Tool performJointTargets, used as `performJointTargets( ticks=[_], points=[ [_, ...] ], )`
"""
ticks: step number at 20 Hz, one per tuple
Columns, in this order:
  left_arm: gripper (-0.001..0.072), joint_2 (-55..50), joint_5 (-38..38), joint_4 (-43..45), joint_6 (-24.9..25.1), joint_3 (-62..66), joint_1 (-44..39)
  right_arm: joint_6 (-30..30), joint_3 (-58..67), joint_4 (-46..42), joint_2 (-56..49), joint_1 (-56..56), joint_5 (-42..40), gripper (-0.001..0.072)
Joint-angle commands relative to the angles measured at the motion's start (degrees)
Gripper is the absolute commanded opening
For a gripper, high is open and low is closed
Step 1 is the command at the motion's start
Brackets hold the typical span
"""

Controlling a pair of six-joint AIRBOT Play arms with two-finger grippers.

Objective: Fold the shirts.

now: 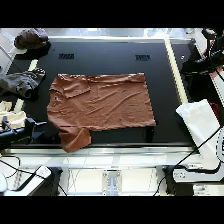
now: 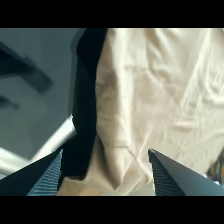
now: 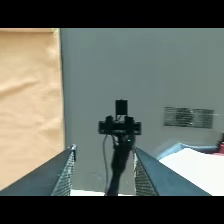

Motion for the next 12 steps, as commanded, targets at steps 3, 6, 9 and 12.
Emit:
performJointTargets(
  ticks=[3,6,9,12],
  points=[
    [0.0586,-11.7,2.6,-4.2,10.8,-0.3,-4.1,-1.9,-9.0,3.6,4.3,0.0,-1.1,0.0373],
    [0.0586,-14.4,4.3,-10.8,14.8,-0.3,-7.2,-1.9,-22.6,4.3,11.8,0.0,-6.6,0.0373],
    [0.0489,-15.8,6.8,-12.2,15.5,-0.3,-10.9,-1.3,-33.2,4.3,19.1,0.0,-9.3,0.0374],
    [0.0413,-17.4,8.2,-12.3,15.5,-0.3,-13.9,0.3,-40.9,5.2,25.7,0.0,-9.3,0.0374]
  ],
)
